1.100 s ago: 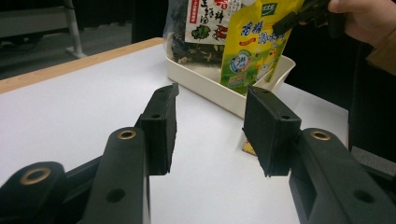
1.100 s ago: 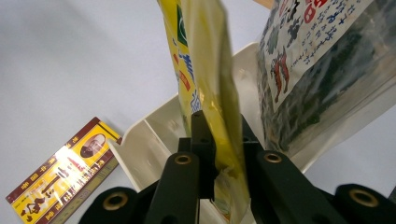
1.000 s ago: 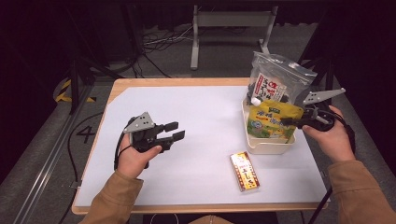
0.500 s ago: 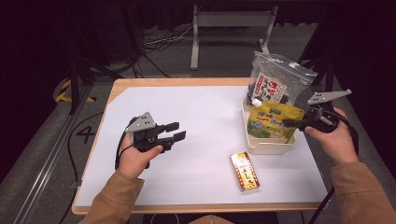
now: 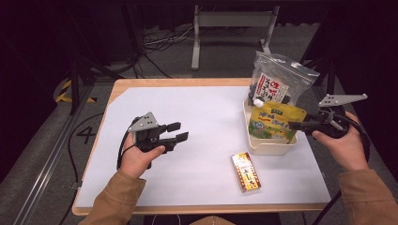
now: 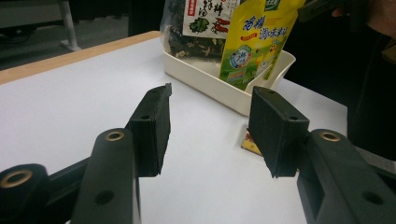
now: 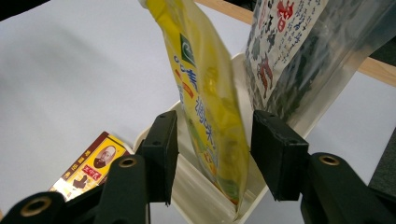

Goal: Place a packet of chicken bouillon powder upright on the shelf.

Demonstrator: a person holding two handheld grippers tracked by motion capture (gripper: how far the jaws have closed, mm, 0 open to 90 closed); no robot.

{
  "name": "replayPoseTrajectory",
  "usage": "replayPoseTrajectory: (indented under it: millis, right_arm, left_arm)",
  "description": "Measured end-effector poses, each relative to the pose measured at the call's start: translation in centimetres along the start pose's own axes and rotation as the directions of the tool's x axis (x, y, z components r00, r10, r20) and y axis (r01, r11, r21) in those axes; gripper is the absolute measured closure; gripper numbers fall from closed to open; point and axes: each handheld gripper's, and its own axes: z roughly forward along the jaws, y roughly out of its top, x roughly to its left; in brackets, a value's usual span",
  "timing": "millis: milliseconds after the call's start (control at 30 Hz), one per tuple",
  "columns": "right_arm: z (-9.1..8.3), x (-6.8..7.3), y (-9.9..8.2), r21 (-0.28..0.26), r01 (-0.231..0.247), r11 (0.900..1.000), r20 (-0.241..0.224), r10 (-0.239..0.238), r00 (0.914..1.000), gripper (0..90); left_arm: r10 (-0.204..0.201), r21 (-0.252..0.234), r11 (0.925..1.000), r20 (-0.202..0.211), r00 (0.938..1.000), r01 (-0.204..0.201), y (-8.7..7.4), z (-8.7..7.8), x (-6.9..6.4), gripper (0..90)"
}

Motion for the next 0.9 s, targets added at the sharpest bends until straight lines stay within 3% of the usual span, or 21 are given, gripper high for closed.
replayPoseTrajectory:
  millis: [67,333,533,567,667,900]
  right_arm:
    - [-0.4,0.3,0.0,-0.002,0.006,1.0,0.004,-0.006,1.0,52.2]
    - [-2.2,1.6,-0.2,-0.001,0.014,0.9999,0.052,-0.014,0.9986,56.4]
    - [-3.3,2.4,-0.6,0.021,0.015,0.9997,0.078,-0.016,0.9968,71.7]
    - [-3.5,2.6,-0.8,0.026,0.016,0.9995,0.082,-0.018,0.9965,79.0]
    - [-3.9,3.3,-1.1,0.04,0.025,0.9989,0.067,-0.028,0.9974,89.1]
    - [-3.5,5.0,-1.4,0.059,0.072,0.9957,0.042,-0.074,0.9964,90.0]
  left_arm:
    - [-0.016,-0.003,0.9999,0.007,0.9999,0.016,0.0,0.1,-0.1,49.4]
    - [-0.006,0.002,1.0,0.013,0.9999,0.006,0.1,0.3,-0.1,49.5]
    - [0.001,0.007,1.0,0.013,0.9999,-0.001,0.2,0.3,-0.1,49.8]
    - [-0.009,0.007,0.9999,0.015,0.9998,0.009,0.2,0.3,-0.2,49.8]
    - [-0.008,0.006,1.0,0.019,0.9998,0.008,0.2,0.2,-0.2,49.9]
    - [-0.011,0.01,0.9999,0.021,0.9997,0.011,0.2,0.3,-0.4,50.4]
